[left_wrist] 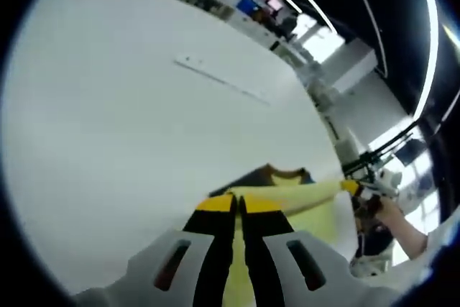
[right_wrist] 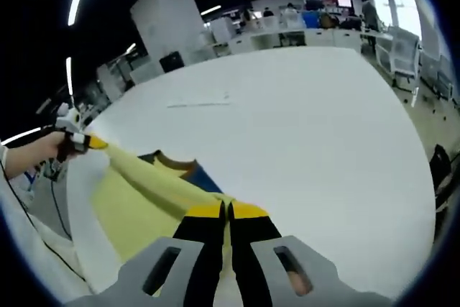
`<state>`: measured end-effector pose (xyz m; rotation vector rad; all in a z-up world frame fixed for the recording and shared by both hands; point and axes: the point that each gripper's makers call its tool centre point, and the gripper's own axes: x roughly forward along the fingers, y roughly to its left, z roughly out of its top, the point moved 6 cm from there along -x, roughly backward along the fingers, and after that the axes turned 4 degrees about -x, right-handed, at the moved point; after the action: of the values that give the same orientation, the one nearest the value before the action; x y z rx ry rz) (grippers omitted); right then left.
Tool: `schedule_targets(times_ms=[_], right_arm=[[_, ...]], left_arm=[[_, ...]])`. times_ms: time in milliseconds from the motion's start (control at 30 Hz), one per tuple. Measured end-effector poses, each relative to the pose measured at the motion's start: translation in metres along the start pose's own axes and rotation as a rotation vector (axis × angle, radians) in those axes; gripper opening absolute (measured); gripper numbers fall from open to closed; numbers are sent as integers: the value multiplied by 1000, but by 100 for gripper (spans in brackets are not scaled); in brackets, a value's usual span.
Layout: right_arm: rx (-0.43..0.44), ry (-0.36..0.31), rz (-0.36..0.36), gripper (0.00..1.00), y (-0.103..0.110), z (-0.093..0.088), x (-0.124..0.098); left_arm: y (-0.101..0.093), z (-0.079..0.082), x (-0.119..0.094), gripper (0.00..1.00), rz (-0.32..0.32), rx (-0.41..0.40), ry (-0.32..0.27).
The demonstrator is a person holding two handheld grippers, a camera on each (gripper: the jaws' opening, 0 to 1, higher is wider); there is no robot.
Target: Fold the garment on the visible template until the final outline fits inside the template.
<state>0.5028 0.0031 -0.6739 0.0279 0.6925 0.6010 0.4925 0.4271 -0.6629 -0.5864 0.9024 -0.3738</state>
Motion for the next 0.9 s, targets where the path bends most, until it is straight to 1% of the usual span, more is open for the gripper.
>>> schedule_targets(times_ms=[433,733,900], right_arm=[[11,31,7,3,-5,-9,11],[24,46,-3,3,-8,-11,19],[33,57,-11,3,-10,-15,24]], left_arm=[[13,-5,15,0,22,-14,32],[17,-5,24,0,37,-14,49],[21,-8,30,0,51,-20,68]])
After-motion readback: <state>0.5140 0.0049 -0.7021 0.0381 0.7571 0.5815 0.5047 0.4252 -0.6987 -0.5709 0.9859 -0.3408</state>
